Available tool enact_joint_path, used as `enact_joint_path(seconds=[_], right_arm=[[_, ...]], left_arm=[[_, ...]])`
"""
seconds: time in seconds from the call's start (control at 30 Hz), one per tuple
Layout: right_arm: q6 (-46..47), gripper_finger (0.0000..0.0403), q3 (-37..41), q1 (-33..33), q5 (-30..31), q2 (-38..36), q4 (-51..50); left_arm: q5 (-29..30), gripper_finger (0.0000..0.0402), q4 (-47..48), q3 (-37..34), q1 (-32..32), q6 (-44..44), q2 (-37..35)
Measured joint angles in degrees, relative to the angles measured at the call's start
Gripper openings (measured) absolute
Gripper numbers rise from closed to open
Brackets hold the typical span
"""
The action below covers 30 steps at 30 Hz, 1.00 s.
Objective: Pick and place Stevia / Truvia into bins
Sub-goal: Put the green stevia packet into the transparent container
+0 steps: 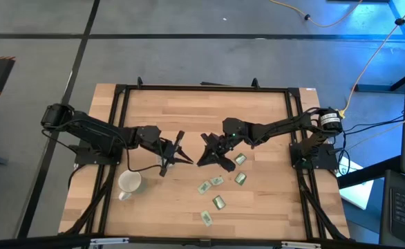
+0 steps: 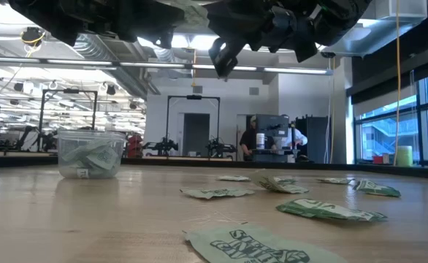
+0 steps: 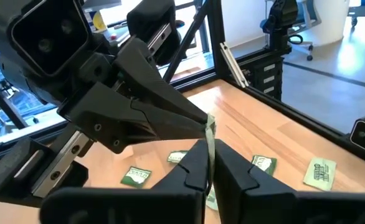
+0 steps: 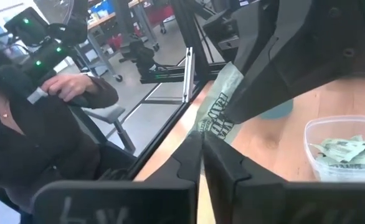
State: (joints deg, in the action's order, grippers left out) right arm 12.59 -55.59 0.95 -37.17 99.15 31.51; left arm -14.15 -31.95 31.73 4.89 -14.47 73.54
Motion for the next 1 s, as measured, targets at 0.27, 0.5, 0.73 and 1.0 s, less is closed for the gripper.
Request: enact_joint_path(seconds=[0.27,0.5,0.73,1.0], right_arm=[[-4.7,0.0105,-0.1,0.8,2.2,-0.1,-3.8],[-5.7,0.0125,-0.1,2.6,15.1,-0.1,-19.2],[-5.8,0.0124,-0.1,2.6,24.5,-0.1,-23.7],[-6.5,0.0124,-0.1,2.6,24.6,-0.1,-23.9]], left_arm=[[3.0,0.0011,3.5,0.0,0.0,9.4,-0.3],[6.0,0.0008,24.8,-0.1,-2.0,25.6,-3.3],[5.2,0.0011,43.9,0.0,-6.0,34.0,-10.8],[1.5,0.0009,55.8,-0.1,-7.4,37.1,-16.2]])
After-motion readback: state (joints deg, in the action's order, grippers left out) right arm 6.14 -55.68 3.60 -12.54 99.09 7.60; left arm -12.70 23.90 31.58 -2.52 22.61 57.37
